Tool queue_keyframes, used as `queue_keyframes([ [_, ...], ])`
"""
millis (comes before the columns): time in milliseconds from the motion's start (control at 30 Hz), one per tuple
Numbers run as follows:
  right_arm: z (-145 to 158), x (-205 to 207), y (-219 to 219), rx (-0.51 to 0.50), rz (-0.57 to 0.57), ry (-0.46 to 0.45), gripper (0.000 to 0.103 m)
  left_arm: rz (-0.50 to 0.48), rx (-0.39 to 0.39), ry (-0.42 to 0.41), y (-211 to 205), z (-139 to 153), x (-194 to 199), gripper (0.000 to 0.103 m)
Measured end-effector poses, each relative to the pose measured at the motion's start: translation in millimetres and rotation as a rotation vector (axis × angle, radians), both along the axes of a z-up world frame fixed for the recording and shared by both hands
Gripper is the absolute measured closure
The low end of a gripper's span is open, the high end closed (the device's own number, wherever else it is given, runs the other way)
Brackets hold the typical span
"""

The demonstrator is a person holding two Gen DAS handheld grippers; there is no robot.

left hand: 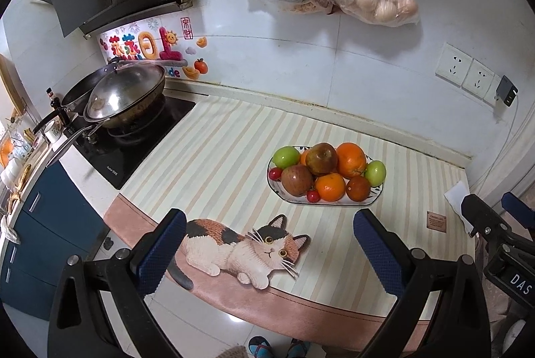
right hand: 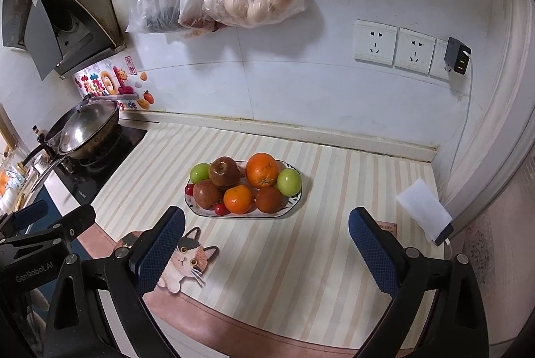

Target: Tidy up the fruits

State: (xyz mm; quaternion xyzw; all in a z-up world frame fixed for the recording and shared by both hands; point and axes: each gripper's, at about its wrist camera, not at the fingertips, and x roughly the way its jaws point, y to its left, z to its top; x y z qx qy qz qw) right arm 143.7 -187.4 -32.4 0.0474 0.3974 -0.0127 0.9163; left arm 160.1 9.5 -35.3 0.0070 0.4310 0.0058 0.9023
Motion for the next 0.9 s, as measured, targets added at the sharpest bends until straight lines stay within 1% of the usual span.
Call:
queue_keyframes([
  [433,-1.4,3.3,-1.5,-0.002,0.009,-0.005,0.003,-0.004,-0.009,0.004,-1.0,1.0,0.9,0.001],
  [900,-3.3,3.5,-0.9,0.002,0.015,0.001,0.003,-0.008,-0.003,0.010,-3.3,0.3,2.8,0.001],
])
